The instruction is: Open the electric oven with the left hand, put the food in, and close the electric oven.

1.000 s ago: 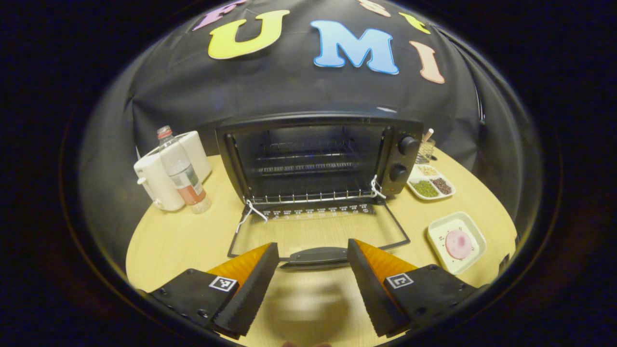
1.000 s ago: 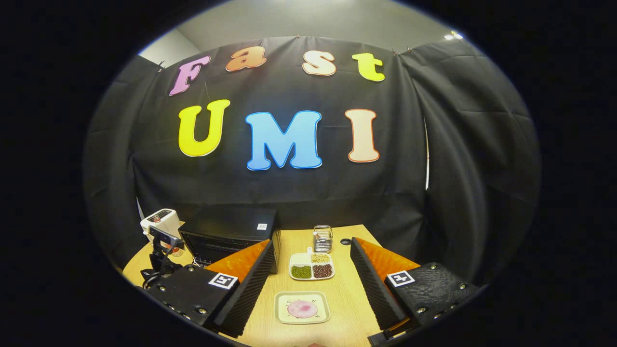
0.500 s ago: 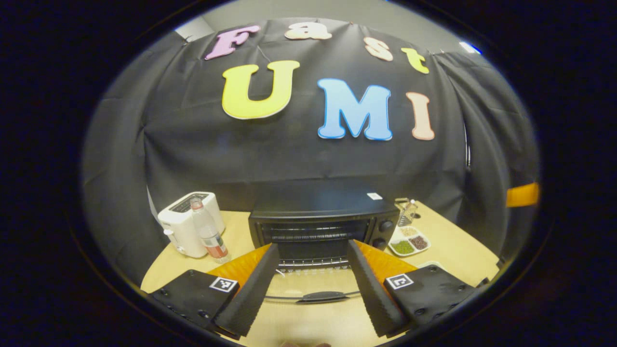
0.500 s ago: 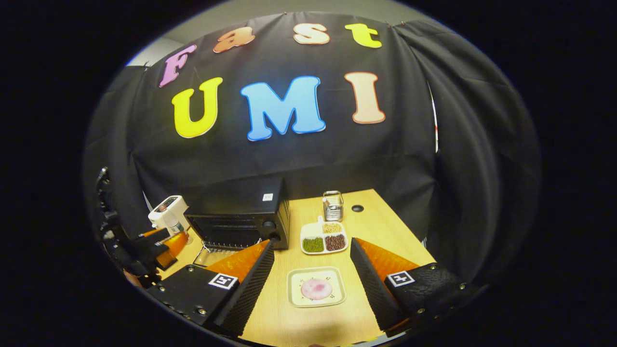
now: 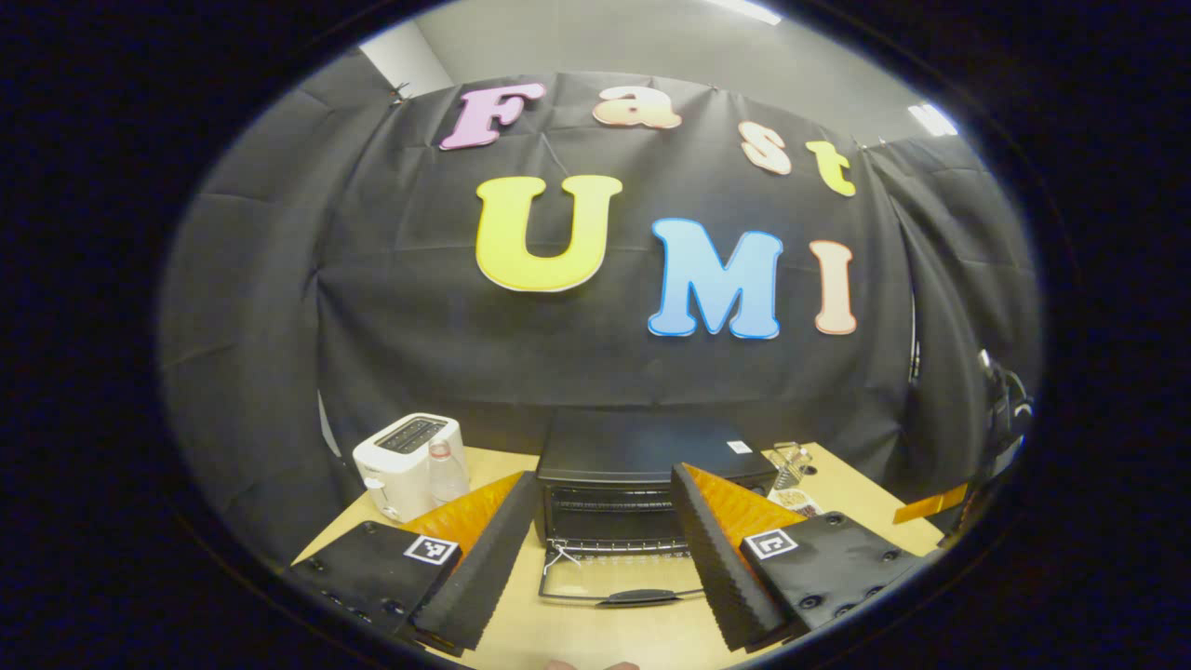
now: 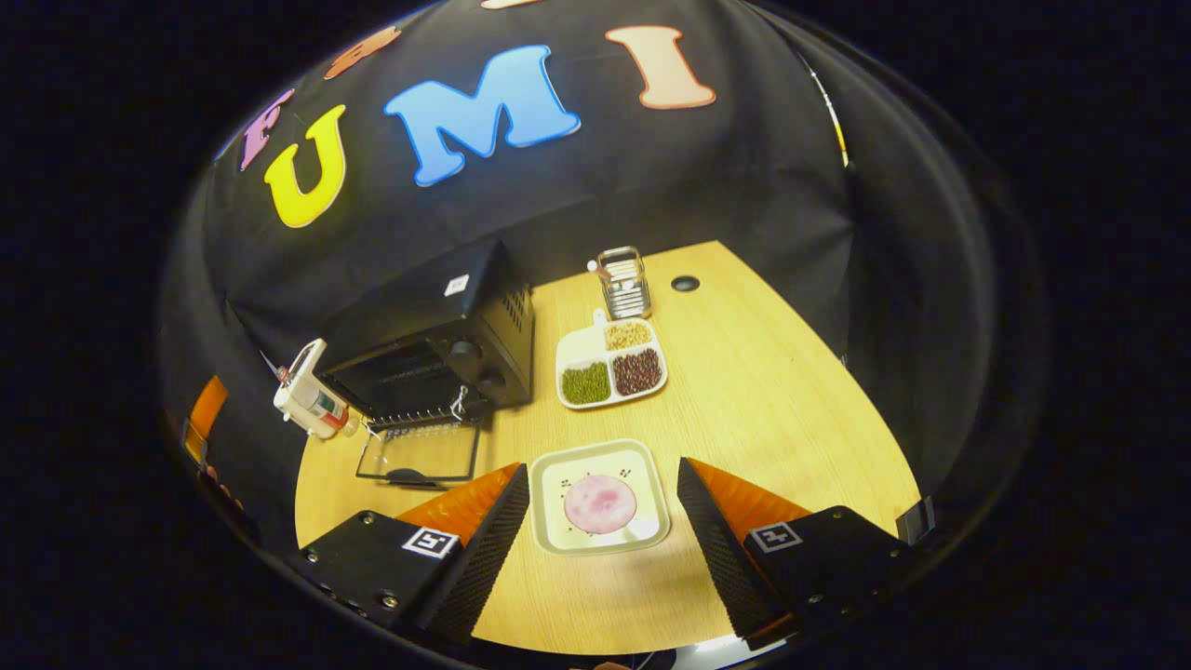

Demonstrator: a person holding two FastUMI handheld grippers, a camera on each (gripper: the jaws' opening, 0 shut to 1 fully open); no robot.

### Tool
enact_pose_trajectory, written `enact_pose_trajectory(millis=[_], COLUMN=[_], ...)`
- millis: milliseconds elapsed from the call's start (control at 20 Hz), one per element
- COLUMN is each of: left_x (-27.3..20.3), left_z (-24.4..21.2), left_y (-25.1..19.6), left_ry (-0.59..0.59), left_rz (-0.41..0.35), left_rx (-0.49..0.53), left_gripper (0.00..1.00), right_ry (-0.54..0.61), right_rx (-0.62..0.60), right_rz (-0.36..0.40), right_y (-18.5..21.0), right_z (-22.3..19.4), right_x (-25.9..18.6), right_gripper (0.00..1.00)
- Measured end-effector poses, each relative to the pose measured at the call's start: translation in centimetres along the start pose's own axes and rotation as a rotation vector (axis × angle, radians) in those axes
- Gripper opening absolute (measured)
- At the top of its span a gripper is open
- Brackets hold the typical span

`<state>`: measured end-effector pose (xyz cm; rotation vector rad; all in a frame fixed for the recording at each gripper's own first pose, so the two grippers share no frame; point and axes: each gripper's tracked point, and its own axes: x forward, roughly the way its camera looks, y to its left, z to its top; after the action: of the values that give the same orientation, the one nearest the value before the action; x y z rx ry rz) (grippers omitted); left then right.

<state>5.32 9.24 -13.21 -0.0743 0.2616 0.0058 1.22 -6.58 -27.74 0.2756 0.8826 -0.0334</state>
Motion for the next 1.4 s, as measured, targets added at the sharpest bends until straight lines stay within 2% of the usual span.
enact_pose_trajectory(millis=[250,600,750,850,1000,1050,1100,1150,1200,1250,1300,1400], left_x=[-0.6,-1.3,-1.8,-1.8,-2.1,-2.0,-1.8,-1.8,-1.9,-1.8,-1.8,-2.1], left_z=[1.3,0.7,-0.2,-0.6,-0.9,-1.1,-1.4,-1.4,-1.5,-1.8,-1.9,-2.0], left_y=[1.1,2.8,3.6,3.9,4.6,4.7,4.9,4.9,4.9,4.8,4.8,4.9], left_ry=[-0.012,0.013,0.035,0.050,0.056,0.063,0.067,0.068,0.070,0.074,0.076,0.077], left_rz=[0.087,0.175,0.197,0.203,0.212,0.213,0.213,0.214,0.210,0.208,0.209,0.208], left_rx=[-0.006,0.013,0.000,0.001,0.003,-0.001,-0.006,-0.012,-0.019,-0.021,-0.019,-0.015], left_gripper=[1.00,1.00,1.00,1.00,1.00,1.00,1.00,1.00,1.00,0.96,1.00,1.00], right_ry=[0.273,0.428,0.460,0.480,0.486,0.500,0.497,0.505,0.513,0.512,0.522,0.533], right_rx=[0.071,0.028,0.004,-0.006,-0.016,-0.018,-0.024,-0.031,-0.044,-0.066,-0.096,-0.174], right_rz=[0.058,0.017,-0.005,-0.025,-0.045,-0.066,-0.071,-0.082,-0.094,-0.105,-0.121,-0.155], right_y=[-2.2,-5.2,-5.6,-6.1,-6.3,-6.4,-6.3,-6.4,-6.3,-6.3,-6.3,-6.2], right_z=[-2.6,-4.6,-5.1,-5.8,-5.5,-5.9,-5.7,-5.9,-6.2,-6.2,-6.5,-6.7], right_x=[6.4,11.7,12.5,13.1,13.2,13.1,13.3,13.4,13.4,13.4,13.4,13.4], right_gripper=[0.98,0.96,0.89,0.78,0.78,0.62,0.51,0.47,0.47,0.39,0.47,0.47])
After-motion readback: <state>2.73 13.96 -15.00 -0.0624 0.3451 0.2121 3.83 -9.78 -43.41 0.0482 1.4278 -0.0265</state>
